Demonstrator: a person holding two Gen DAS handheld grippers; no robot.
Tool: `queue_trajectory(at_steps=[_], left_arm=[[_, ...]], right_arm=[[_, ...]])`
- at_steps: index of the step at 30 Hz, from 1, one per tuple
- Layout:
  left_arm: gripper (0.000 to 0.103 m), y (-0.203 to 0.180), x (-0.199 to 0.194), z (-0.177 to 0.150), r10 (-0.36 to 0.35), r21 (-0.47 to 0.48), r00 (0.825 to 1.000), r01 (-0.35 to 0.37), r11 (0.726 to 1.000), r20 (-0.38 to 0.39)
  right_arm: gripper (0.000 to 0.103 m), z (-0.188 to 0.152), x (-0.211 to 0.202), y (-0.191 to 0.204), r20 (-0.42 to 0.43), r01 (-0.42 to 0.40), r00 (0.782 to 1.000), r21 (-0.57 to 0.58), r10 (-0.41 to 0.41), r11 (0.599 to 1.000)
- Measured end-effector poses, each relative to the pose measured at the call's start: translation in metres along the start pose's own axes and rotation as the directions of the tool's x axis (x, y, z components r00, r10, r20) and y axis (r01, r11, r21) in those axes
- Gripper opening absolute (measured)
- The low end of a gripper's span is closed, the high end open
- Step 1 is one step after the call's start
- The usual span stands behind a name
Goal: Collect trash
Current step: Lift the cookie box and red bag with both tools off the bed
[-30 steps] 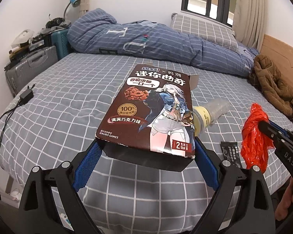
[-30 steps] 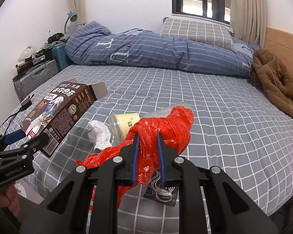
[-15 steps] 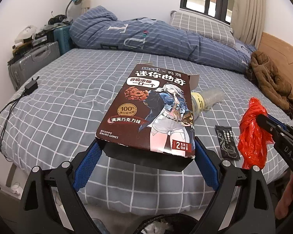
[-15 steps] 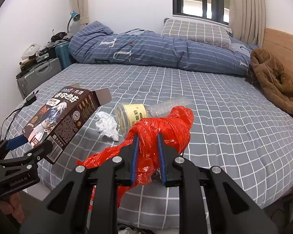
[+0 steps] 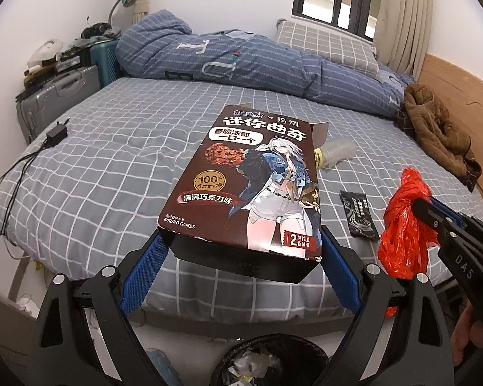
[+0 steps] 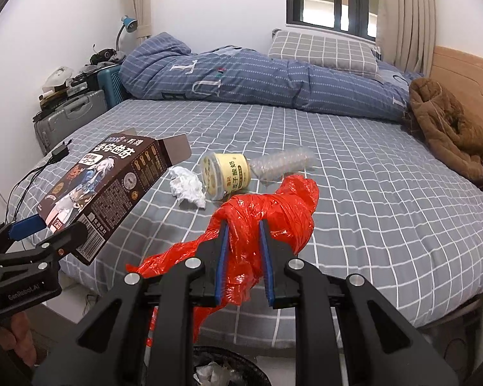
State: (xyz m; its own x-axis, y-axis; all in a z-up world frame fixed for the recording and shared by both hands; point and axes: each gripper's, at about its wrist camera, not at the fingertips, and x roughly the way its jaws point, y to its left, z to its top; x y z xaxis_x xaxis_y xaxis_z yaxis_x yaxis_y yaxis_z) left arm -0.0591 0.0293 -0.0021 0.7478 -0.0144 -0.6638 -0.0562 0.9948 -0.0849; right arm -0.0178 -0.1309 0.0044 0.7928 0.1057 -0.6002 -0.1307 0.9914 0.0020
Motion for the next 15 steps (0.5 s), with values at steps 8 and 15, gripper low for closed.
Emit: queue_trajectory(at_steps=[8, 15], left_arm=[[0.089, -0.001, -0.016, -0.024, -0.012, 0.000, 1.000, 0.012, 1.000, -0.024], [0.089, -0.005, -0.031, -0.046, -0.018, 0.015, 0.999, 0.018, 1.000, -0.045]], right_arm=[[0.018, -0.019, -0.017, 0.002, -0.016, -0.006, 1.000, 0.008, 0.006, 1.000], [0.018, -0.042, -0.033, 0.004, -0.040, -0.008, 0.999, 0.007, 0.008, 1.000]])
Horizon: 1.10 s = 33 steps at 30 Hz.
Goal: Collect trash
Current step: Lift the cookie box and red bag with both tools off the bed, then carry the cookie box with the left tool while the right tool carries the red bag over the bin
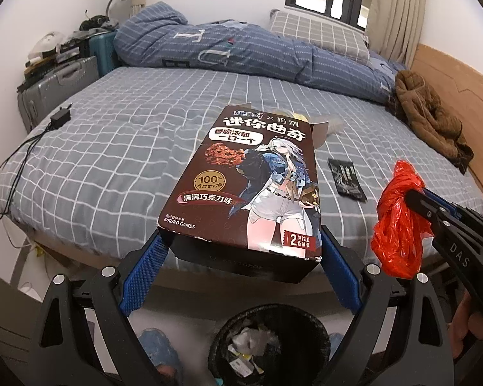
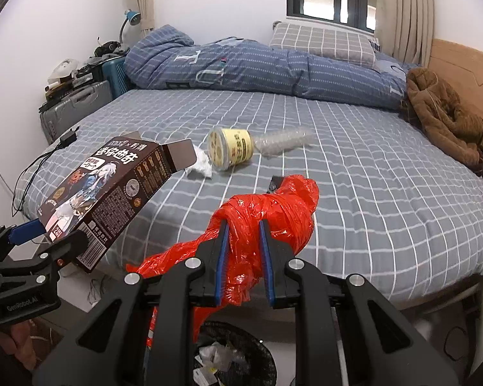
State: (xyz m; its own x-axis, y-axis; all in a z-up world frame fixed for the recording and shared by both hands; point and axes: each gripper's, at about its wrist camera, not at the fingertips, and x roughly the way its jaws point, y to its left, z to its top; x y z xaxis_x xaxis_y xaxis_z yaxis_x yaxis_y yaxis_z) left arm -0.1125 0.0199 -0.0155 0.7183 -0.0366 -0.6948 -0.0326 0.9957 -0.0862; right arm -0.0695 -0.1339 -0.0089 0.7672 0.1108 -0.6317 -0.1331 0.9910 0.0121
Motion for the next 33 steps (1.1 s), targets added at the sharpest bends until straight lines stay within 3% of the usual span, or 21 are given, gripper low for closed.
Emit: queue_trajectory(at_steps=[18, 33], left_arm=[[0.089, -0.009, -0.027, -0.063, -0.006, 0.021, 0.995, 0.008, 1.000, -0.100], [0.089, -0.015, -0.042, -0.108, -0.004, 0.043, 0.979, 0.013, 0.999, -0.204]], right_arm=[[0.018, -0.060, -0.033, 0.003, -0.079, 0.013, 0.997, 0.020, -0.011, 1.000], [0.018, -0.102, -0.048, 0.007, -0.169, 0.018, 0.986, 0.029, -0.013, 0.999]])
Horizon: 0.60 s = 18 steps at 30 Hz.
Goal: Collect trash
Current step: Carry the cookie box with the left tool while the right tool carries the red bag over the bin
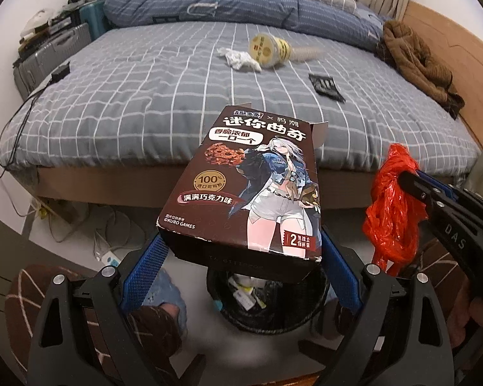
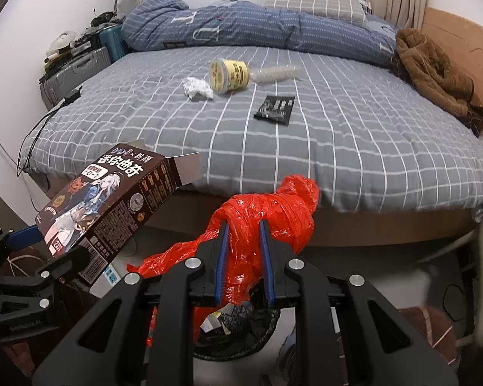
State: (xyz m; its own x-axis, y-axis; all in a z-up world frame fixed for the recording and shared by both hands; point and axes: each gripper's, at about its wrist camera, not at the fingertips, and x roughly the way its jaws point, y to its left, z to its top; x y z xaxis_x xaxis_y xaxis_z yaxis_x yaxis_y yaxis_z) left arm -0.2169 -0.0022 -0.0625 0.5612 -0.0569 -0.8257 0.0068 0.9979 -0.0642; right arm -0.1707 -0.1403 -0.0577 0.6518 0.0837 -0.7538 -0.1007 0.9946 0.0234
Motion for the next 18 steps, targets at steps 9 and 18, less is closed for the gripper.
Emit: queue_trajectory(at_steps=[9, 18], left_arm=[[0.089, 0.001, 0.031, -0.021, -0.002, 0.007, 0.997, 0.003, 1.000, -0.082], [0.089, 0.009, 0.087, -0.028, 0.007, -0.009, 0.986, -0.009, 1.000, -0.168]], right_arm=[[0.018, -0.025, 0.025, -0.008, -0.074, 0.015, 0.997, 0.011, -0.014, 1.000], [0.018, -0.035, 0.076, -0.018, -0.168, 0.013, 0.986, 0.041, -0.006, 0.999]])
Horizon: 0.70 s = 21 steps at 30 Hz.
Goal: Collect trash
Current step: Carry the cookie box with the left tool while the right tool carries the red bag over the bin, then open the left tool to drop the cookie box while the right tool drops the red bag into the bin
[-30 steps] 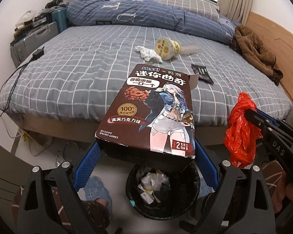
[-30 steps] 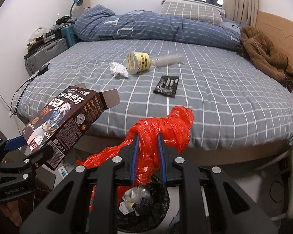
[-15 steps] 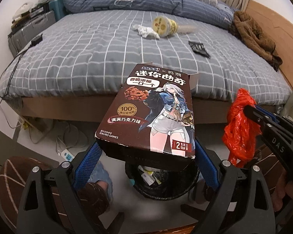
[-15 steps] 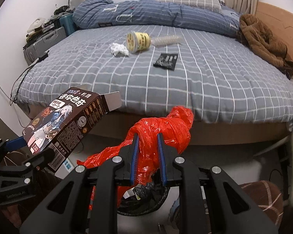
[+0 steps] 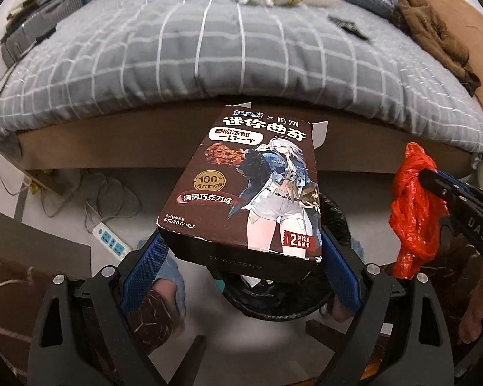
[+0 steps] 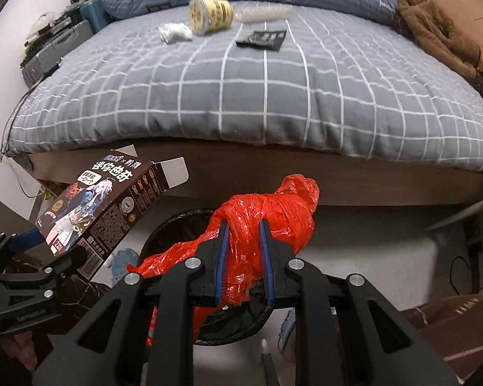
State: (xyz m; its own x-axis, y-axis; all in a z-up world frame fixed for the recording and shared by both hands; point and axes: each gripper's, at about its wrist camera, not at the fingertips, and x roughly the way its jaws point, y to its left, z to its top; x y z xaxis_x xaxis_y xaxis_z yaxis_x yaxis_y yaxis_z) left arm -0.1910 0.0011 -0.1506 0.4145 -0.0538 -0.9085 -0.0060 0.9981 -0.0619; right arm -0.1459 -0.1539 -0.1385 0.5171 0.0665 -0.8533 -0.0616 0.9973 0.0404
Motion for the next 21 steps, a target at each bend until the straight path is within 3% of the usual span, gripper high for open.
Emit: queue_trajectory(at_steps=[10, 21], left_arm=[[0.089, -0.016, 0.052, 0.007, -0.009, 0.039, 0.997, 0.012, 0.999, -0.082], [0.096, -0.040, 0.074, 0.009, -0.002, 0.083, 0.996, 0.010, 0.996, -0.089]], right_arm=[[0.018, -0.006, 0.040, -0.010, -0.070, 0.013, 0.997, 0.019, -0.012, 1.000], [0.018, -0.018, 0.048, -0.032, -0.096, 0.033, 0.995, 0.053, -0.028, 0.998]])
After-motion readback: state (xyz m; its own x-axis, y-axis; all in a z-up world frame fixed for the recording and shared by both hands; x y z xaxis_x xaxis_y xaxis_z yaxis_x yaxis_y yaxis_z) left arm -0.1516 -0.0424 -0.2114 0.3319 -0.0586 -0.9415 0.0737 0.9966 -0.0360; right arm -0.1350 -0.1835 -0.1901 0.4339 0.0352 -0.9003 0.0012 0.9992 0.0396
